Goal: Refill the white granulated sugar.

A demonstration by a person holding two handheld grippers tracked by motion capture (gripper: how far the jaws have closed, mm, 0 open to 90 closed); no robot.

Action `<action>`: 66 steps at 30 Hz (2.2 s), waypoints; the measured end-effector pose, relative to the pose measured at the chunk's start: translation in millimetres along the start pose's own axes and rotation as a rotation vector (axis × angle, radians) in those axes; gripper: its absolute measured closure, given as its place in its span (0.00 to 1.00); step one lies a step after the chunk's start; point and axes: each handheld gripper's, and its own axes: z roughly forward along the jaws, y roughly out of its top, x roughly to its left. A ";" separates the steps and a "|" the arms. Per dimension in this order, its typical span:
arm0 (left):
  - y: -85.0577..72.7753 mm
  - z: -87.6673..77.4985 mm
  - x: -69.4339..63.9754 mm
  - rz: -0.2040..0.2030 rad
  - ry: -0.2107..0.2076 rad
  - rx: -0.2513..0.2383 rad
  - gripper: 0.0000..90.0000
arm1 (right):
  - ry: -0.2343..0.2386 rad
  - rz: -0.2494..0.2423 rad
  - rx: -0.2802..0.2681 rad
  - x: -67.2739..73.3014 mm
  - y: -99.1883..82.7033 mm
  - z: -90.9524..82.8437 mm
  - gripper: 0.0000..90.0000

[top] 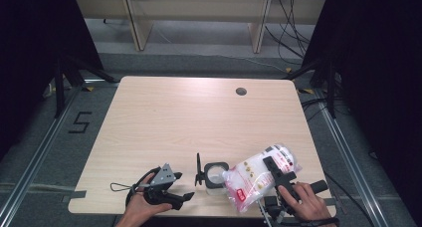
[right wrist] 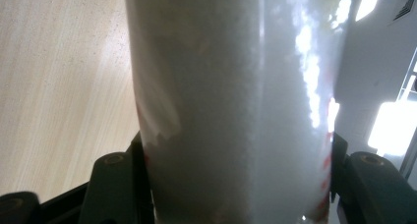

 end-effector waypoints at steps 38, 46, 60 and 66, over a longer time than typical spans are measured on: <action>0.0 -0.1 -0.1 0.000 0.001 0.000 0.24 | -0.010 -0.010 0.004 -1.4 0.2 -2.6 0.46; 0.0 -0.2 0.1 0.000 0.000 0.000 0.24 | 0.003 0.022 0.006 -0.1 -1.0 -2.1 0.46; 0.2 -0.3 0.3 -0.001 -0.001 0.002 0.24 | 0.000 0.042 0.015 0.6 -3.1 -3.0 0.46; -0.4 0.5 -0.6 -0.005 0.007 -0.016 0.24 | 0.012 0.043 0.025 -1.0 -2.9 -4.3 0.46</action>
